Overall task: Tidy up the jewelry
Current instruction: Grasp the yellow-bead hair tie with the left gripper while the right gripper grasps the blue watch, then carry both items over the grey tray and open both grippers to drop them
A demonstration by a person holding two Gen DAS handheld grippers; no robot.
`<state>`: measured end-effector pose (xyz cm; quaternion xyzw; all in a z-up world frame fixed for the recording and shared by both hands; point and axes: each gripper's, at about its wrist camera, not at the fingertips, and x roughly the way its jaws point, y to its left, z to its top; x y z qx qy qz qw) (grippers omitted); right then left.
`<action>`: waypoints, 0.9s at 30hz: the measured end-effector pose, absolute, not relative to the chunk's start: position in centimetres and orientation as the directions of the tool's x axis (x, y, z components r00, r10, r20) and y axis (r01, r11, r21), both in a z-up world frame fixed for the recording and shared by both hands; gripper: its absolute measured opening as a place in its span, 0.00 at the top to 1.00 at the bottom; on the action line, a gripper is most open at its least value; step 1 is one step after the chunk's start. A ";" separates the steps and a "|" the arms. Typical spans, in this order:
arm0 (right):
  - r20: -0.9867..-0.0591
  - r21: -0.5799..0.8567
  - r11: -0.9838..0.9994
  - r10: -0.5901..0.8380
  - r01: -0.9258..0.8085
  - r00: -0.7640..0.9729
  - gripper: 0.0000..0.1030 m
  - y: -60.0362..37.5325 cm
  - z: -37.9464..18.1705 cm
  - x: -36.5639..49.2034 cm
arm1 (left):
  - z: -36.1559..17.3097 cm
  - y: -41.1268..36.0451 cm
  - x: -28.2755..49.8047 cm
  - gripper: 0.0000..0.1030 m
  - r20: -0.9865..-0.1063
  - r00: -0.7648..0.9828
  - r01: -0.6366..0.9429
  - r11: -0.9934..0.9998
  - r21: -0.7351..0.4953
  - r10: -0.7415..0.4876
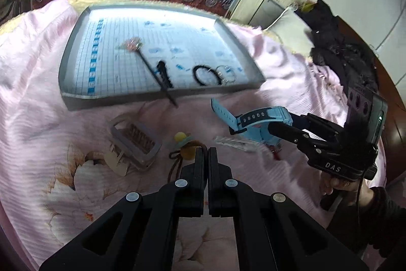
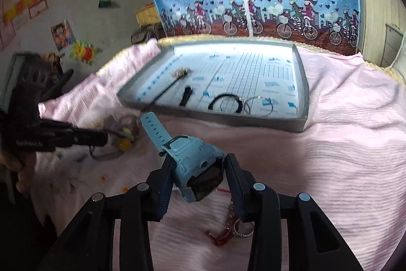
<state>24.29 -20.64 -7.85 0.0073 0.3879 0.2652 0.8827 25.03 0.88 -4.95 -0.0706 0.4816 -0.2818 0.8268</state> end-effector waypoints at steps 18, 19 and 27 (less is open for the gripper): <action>-0.555 0.277 0.926 0.371 -0.256 0.745 0.64 -24.4 -5.2 26.4 | -0.5 -3.1 28.7 1.00 -0.577 0.541 0.447 0.790 -0.419 -0.612; -0.545 0.294 0.926 0.366 -0.237 0.755 0.64 -24.7 -5.3 26.9 | -0.5 -3.3 29.4 1.00 -0.569 0.555 0.436 0.795 -0.422 -0.607; -0.542 0.350 0.916 0.369 -0.196 0.755 0.64 -25.1 -6.9 30.1 | -3.9 -3.5 34.5 1.00 -0.607 0.573 0.352 0.834 -0.425 -0.551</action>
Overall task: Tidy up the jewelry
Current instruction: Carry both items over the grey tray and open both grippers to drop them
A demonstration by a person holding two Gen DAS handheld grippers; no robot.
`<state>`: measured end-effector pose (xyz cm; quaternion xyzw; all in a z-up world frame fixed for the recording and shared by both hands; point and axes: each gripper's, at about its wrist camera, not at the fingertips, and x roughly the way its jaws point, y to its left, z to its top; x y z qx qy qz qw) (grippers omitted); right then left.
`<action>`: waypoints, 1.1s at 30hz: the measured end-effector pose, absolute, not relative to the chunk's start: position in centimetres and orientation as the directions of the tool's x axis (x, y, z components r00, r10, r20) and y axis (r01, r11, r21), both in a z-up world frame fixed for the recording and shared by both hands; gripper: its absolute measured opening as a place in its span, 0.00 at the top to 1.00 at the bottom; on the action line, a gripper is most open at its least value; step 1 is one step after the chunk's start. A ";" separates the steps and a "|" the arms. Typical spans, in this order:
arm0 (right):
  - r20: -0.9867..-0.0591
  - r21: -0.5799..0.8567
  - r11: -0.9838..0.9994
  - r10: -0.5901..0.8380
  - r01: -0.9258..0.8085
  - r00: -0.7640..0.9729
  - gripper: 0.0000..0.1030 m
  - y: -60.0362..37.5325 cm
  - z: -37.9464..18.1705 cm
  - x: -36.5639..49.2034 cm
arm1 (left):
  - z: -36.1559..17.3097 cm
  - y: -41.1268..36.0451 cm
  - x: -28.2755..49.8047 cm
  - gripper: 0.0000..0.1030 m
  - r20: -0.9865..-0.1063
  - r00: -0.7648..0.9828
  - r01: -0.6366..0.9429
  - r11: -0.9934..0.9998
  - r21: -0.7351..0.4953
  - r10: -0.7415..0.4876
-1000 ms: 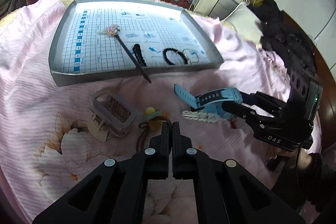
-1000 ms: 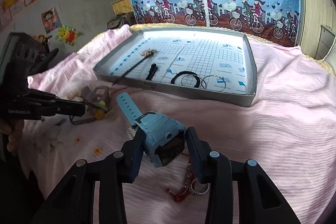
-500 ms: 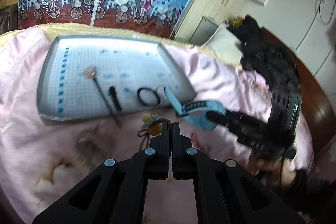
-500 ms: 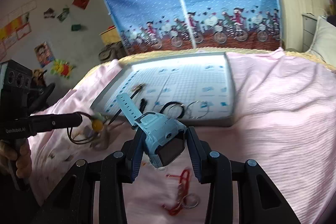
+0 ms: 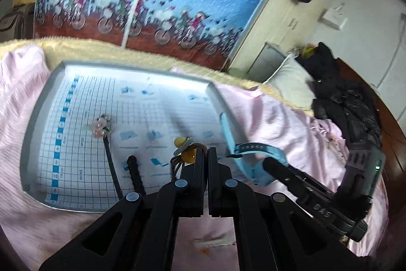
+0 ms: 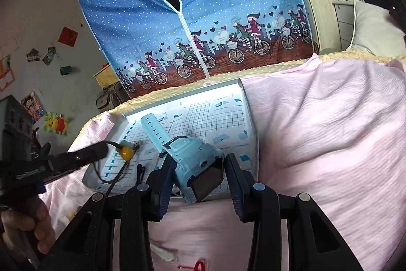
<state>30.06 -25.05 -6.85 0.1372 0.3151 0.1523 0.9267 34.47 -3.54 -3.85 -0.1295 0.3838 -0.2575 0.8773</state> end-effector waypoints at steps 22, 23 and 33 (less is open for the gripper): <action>-0.573 0.325 0.929 0.344 -0.179 0.744 0.55 -25.4 -8.4 30.7 | -7.7 -3.1 34.7 0.94 -0.723 0.560 0.264 0.914 -0.307 -0.405; -0.573 0.319 0.930 0.342 -0.181 0.744 0.52 -25.4 -8.2 30.7 | -7.6 -3.1 34.6 0.85 -0.722 0.568 0.263 0.919 -0.294 -0.394; -0.486 0.245 0.947 0.305 -0.207 0.819 0.11 -25.3 -4.2 27.5 | -2.4 -0.9 30.5 0.11 -0.590 0.740 0.201 0.943 -0.265 -0.323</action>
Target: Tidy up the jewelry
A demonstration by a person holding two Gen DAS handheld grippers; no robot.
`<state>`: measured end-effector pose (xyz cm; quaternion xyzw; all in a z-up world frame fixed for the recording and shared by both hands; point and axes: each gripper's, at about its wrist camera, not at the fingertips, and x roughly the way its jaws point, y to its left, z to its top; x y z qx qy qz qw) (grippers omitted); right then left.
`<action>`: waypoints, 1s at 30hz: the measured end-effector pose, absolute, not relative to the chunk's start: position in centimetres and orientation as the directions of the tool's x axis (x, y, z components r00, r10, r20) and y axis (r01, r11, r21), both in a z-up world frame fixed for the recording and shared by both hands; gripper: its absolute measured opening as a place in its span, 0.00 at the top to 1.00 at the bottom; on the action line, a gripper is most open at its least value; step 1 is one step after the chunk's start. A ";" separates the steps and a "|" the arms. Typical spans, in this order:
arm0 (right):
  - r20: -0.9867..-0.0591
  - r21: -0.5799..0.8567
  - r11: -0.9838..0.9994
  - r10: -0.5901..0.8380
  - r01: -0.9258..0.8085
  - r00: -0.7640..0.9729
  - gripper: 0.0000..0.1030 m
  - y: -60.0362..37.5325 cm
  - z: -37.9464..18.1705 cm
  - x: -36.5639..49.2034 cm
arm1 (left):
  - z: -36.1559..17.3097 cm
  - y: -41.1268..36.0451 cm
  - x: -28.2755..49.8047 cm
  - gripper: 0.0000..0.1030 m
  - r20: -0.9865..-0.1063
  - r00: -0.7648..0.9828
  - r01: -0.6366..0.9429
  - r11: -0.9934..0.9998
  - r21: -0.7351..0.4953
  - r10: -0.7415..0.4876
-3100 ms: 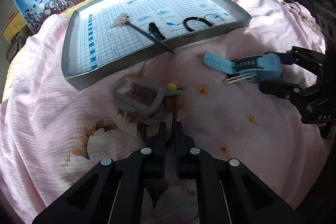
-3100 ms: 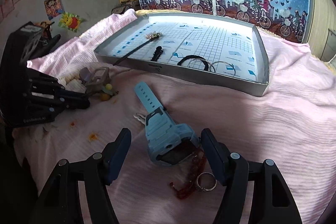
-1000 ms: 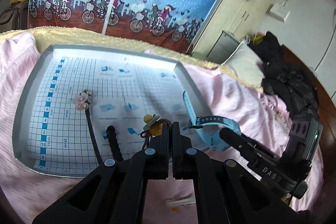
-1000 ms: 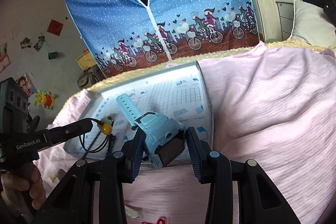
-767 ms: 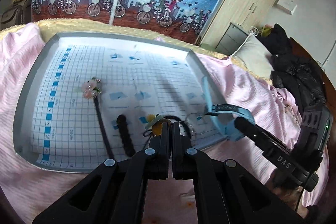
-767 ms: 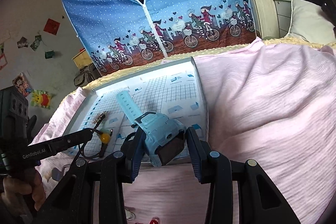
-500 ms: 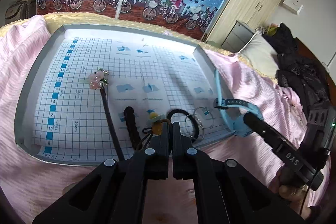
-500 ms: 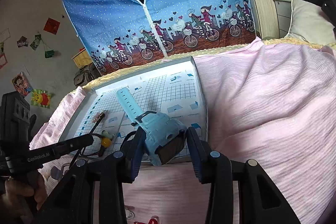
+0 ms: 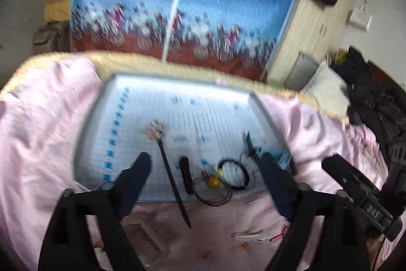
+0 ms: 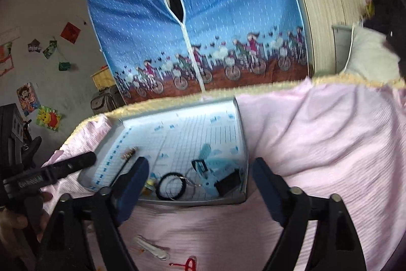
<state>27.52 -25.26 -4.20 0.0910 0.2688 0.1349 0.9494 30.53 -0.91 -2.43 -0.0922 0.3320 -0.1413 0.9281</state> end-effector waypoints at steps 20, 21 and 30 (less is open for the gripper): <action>-0.276 0.094 0.939 0.345 -0.332 0.897 0.00 -21.7 1.2 11.2 | 3.1 2.2 11.1 0.02 -0.364 0.915 0.141 0.983 -0.121 -0.176; -0.279 0.100 0.937 0.350 -0.335 0.895 0.00 -21.6 1.0 10.4 | 3.0 2.4 10.4 0.02 -0.364 0.917 0.128 0.984 -0.126 -0.166; -0.293 0.127 0.938 0.346 -0.323 0.891 0.00 -21.3 0.5 5.0 | 2.1 3.1 5.1 0.01 -0.398 0.912 0.054 0.991 -0.125 -0.100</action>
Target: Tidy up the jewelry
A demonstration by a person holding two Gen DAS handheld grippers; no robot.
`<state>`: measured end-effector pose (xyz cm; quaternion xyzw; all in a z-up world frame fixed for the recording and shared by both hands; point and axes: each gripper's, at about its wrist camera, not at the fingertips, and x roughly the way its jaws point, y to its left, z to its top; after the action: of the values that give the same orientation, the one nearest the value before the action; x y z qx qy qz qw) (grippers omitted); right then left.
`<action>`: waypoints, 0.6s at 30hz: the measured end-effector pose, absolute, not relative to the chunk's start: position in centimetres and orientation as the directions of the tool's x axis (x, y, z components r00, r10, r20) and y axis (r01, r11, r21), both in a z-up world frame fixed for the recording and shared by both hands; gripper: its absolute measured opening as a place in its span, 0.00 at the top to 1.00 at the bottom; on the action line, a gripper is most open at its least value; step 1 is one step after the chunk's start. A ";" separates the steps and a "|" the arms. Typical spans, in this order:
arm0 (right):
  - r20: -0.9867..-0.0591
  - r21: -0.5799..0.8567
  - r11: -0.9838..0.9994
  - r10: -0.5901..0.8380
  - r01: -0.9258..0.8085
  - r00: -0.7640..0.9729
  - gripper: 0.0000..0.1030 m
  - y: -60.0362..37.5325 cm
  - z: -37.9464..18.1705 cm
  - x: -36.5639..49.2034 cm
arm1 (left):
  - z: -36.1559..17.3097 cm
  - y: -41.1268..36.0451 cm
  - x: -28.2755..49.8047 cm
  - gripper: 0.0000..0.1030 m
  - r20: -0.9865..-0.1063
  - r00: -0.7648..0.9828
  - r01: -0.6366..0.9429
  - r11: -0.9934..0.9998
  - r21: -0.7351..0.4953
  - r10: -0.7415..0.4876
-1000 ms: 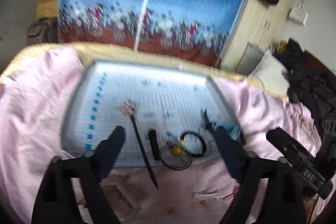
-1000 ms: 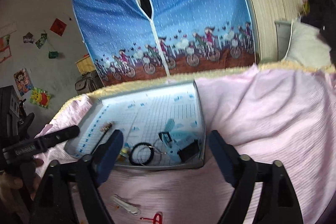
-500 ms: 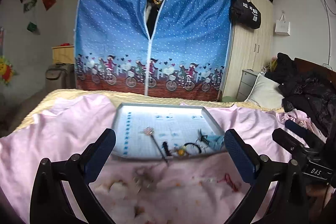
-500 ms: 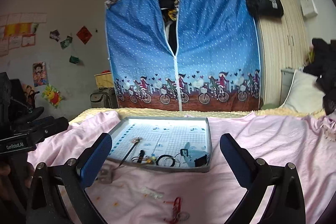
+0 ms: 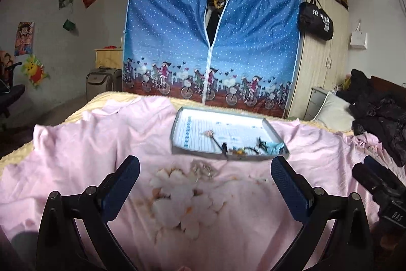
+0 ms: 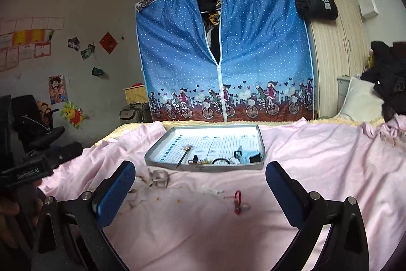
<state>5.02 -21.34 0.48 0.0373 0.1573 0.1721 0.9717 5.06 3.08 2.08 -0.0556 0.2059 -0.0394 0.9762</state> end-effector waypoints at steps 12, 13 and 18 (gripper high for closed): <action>-0.481 0.193 0.958 0.282 -0.214 0.830 0.00 -22.4 -2.1 5.9 | -0.9 1.8 5.2 0.02 -0.585 0.806 0.032 0.993 -0.114 -0.093; -0.508 0.204 0.959 0.276 -0.198 0.816 0.00 -22.5 -2.4 6.4 | -1.1 1.9 5.3 0.02 -0.595 0.798 0.024 0.992 -0.124 -0.094; -0.574 0.229 0.959 0.271 -0.166 0.773 0.00 -22.8 -3.7 7.0 | -1.8 2.8 6.0 0.02 -0.637 0.764 -0.005 0.986 -0.168 -0.105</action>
<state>7.00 -22.79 -3.75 0.0826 0.3161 0.1165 0.9379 5.97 2.75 -1.79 -0.0799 0.3427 -0.0267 0.9357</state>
